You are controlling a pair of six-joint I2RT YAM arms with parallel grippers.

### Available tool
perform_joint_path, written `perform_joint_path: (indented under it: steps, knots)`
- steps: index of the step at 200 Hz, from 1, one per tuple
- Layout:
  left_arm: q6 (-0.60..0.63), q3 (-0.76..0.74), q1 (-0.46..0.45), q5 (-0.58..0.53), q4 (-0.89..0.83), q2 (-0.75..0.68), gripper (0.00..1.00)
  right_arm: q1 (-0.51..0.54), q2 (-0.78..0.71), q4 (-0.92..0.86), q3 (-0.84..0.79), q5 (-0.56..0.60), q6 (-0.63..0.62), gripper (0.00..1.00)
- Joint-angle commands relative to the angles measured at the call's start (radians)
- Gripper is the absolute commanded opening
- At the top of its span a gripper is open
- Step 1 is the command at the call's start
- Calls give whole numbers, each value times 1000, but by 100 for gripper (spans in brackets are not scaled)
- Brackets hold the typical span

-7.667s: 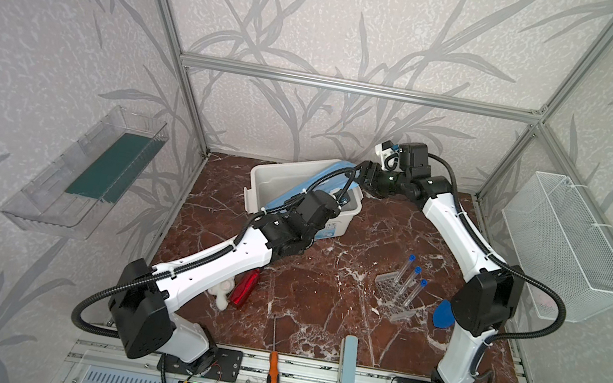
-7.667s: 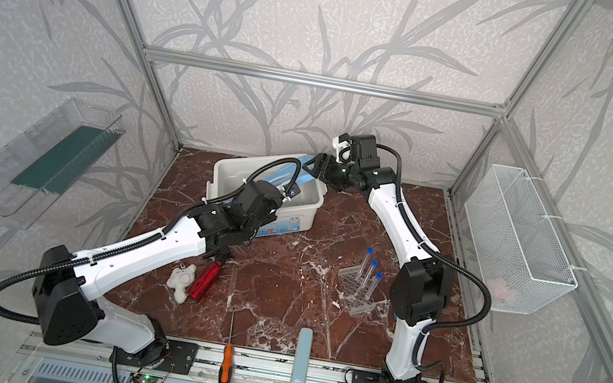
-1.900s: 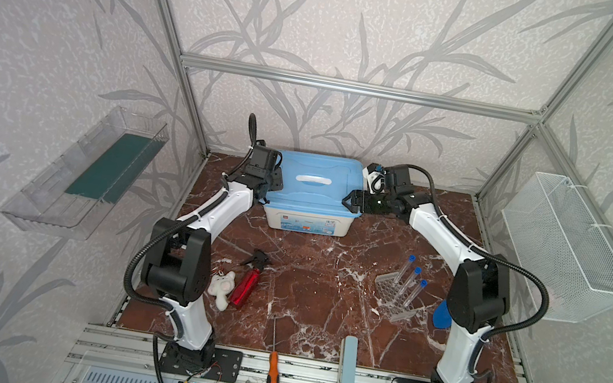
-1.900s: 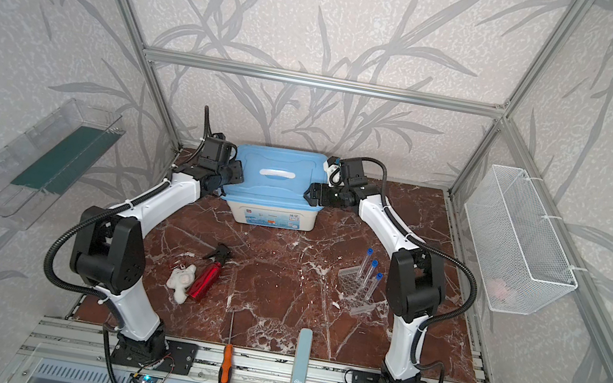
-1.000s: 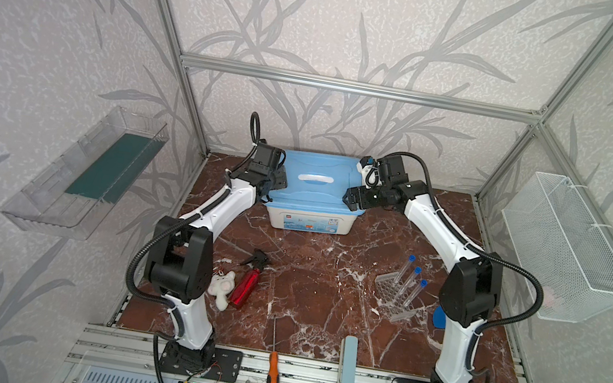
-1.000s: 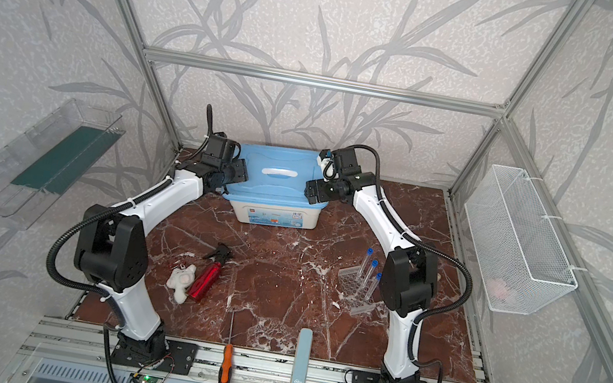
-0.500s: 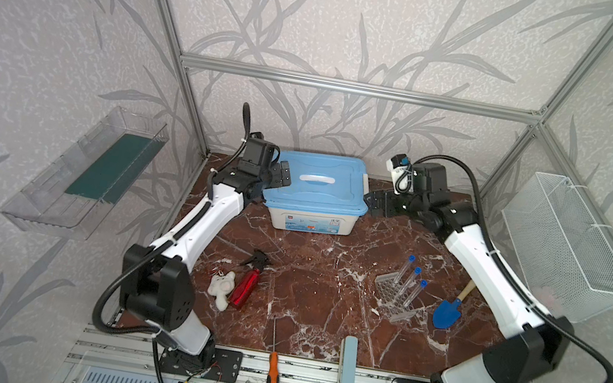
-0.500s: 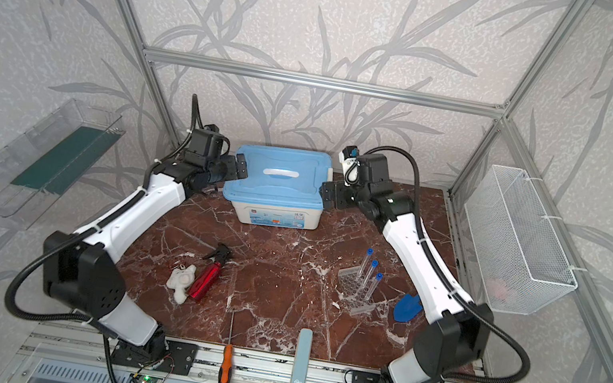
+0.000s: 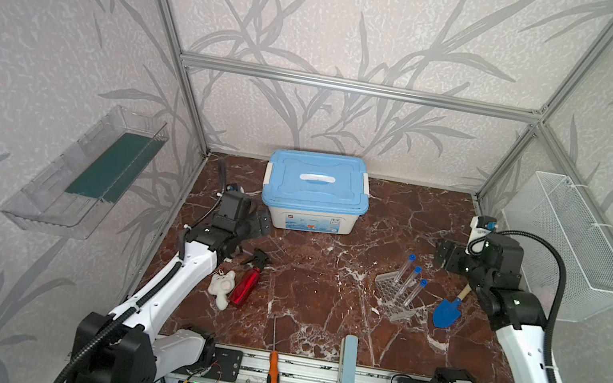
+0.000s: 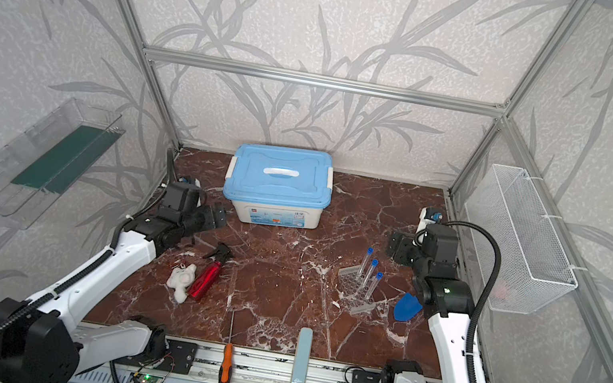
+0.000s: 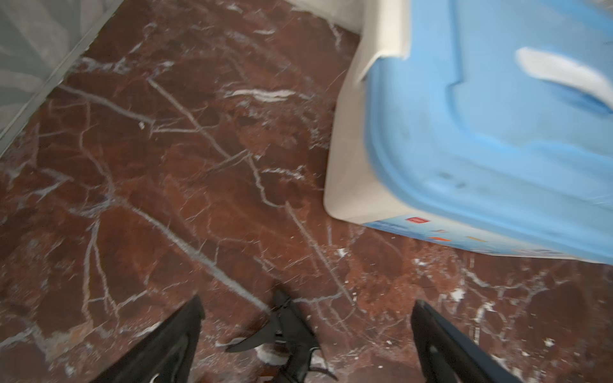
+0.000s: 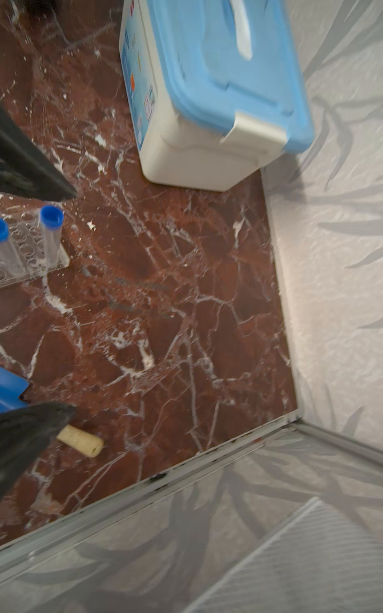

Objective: Organize the chemistry lab equipment

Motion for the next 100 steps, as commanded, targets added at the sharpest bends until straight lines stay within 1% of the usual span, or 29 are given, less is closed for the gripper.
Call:
perform_joint_path:
  steps: [1,16,27,41,55,75,87,100]
  knots:
    - [-33,-47,20,-135,52,-48,99,-59,18,62,-77,18,57,91]
    - [-36,-80,36,-186,77,-69,99,-73,48,95,-102,32,71,91]
    - [-9,-105,36,-221,126,-66,99,-79,70,116,-115,51,76,92]
    - [25,-123,36,-288,181,-35,99,-88,98,153,-138,77,80,93]
    - [70,-148,36,-346,260,5,99,-115,139,219,-171,63,86,93]
    - [186,-183,36,-352,391,41,99,-132,211,333,-220,39,59,94]
    - [259,-206,37,-362,481,65,99,-132,251,391,-244,35,29,96]
    - [323,-229,40,-369,583,97,99,-132,286,495,-295,23,5,99]
